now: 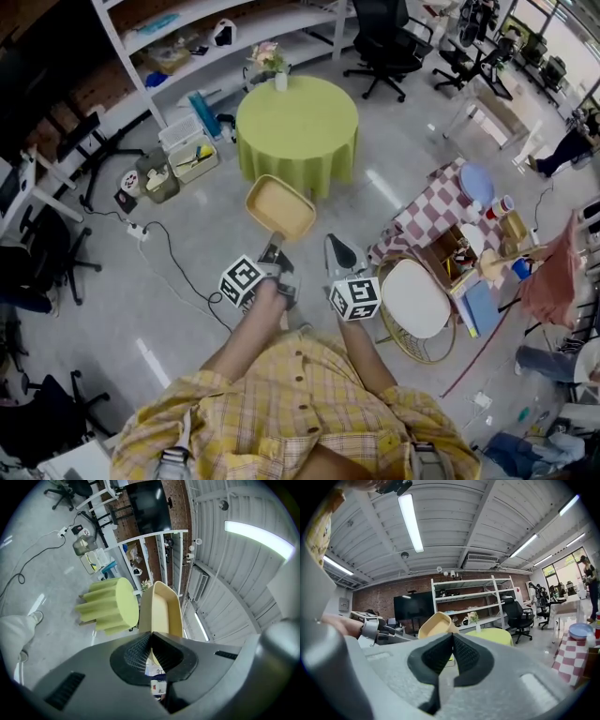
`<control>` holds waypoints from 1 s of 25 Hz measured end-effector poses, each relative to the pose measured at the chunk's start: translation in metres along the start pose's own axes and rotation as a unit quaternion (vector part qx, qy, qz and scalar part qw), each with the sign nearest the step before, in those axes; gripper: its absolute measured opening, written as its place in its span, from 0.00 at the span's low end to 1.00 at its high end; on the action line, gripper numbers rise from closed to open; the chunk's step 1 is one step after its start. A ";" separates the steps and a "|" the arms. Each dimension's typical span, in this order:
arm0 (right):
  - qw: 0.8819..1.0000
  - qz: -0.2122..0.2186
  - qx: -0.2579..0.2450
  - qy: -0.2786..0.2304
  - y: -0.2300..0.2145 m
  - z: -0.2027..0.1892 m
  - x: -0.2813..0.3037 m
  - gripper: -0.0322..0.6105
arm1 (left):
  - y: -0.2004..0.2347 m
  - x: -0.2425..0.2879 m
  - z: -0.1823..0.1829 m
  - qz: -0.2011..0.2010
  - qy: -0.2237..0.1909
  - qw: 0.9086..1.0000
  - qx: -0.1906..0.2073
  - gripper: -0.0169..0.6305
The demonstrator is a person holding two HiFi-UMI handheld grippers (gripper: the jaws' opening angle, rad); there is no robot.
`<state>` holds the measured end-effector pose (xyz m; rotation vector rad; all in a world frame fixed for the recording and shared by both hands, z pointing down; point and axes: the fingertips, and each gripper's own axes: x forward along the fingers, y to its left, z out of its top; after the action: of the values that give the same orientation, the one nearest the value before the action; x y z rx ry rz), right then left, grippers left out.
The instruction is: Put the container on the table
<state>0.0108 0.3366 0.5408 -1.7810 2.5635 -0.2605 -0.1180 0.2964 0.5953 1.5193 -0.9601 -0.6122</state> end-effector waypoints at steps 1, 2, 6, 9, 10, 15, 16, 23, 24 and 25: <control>1.000 0.000 0.001 0.000 -0.002 -0.001 0.000 0.05 | 0.000 0.002 -0.001 0.000 0.000 1.000 0.001 0.05; 1.000 0.000 0.002 0.000 -0.004 -0.002 0.001 0.05 | 0.001 0.003 -0.002 0.000 0.001 1.000 0.002 0.05; 1.000 0.006 0.000 0.002 -0.004 -0.003 0.013 0.05 | 0.007 0.009 0.001 0.002 0.000 1.000 -0.001 0.05; 1.000 0.009 -0.002 0.007 -0.010 -0.006 0.029 0.05 | 0.017 0.020 0.009 0.007 -0.003 1.000 -0.007 0.05; 1.000 0.009 -0.001 0.009 -0.012 -0.007 0.034 0.05 | 0.019 0.023 0.012 0.008 -0.005 1.000 -0.010 0.05; 1.000 0.015 -0.004 0.014 -0.018 -0.004 0.062 0.05 | 0.018 0.046 0.030 0.005 -0.012 1.000 -0.015 0.05; 1.000 0.016 -0.006 0.016 -0.020 -0.004 0.069 0.05 | 0.019 0.052 0.033 0.005 -0.012 1.000 -0.016 0.05; 1.000 0.012 -0.006 0.018 -0.051 -0.001 0.116 0.05 | 0.021 0.107 0.053 0.004 -0.011 1.000 -0.025 0.05; 1.000 0.012 -0.007 0.018 -0.055 -0.001 0.125 0.05 | 0.022 0.116 0.057 0.003 -0.011 1.000 -0.026 0.05; 1.000 0.012 -0.007 0.018 -0.059 -0.001 0.134 0.05 | 0.022 0.125 0.062 0.003 -0.011 1.000 -0.027 0.05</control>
<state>0.0180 0.1915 0.5616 -1.7643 2.6161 -0.2788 -0.1081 0.1585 0.6228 1.4638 -0.9572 -0.6477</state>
